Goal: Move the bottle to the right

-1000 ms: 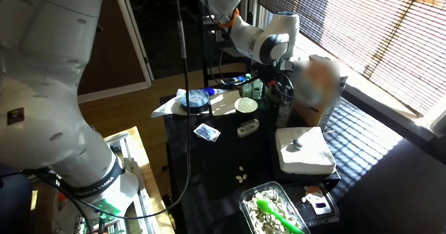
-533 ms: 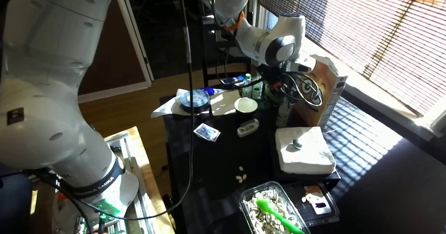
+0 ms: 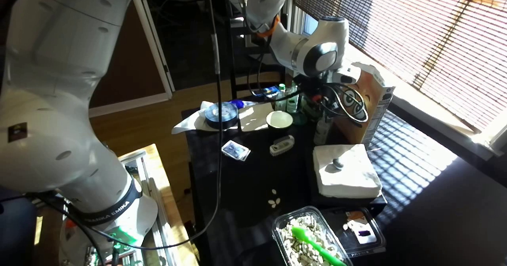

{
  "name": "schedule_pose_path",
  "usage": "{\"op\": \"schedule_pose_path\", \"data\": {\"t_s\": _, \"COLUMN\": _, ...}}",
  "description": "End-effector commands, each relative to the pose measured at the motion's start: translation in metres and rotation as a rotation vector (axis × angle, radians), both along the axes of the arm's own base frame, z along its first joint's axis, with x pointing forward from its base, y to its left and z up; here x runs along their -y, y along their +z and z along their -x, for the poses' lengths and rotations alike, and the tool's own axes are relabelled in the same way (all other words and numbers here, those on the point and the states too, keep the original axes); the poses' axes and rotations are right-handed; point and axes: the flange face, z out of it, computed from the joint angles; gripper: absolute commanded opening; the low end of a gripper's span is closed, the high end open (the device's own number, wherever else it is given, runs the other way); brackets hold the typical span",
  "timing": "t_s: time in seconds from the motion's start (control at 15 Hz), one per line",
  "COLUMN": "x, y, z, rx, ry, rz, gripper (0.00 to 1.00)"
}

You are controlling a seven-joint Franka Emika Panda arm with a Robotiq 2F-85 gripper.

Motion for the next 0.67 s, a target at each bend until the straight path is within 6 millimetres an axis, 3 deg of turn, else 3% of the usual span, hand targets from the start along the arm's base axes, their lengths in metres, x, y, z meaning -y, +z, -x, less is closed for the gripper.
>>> {"op": "schedule_pose_path", "data": {"t_s": 0.0, "x": -0.001, "y": 0.005, "z": -0.005, "rx": 0.012, "ry": -0.021, "rz": -0.008, "gripper": 0.07}}
{"op": "schedule_pose_path", "data": {"t_s": 0.27, "x": 0.003, "y": 0.027, "z": 0.006, "rx": -0.002, "ry": -0.031, "rz": -0.042, "gripper": 0.07}}
{"op": "schedule_pose_path", "data": {"t_s": 0.6, "x": 0.035, "y": 0.087, "z": 0.019, "rx": 0.056, "ry": -0.070, "rz": -0.177, "gripper": 0.07}}
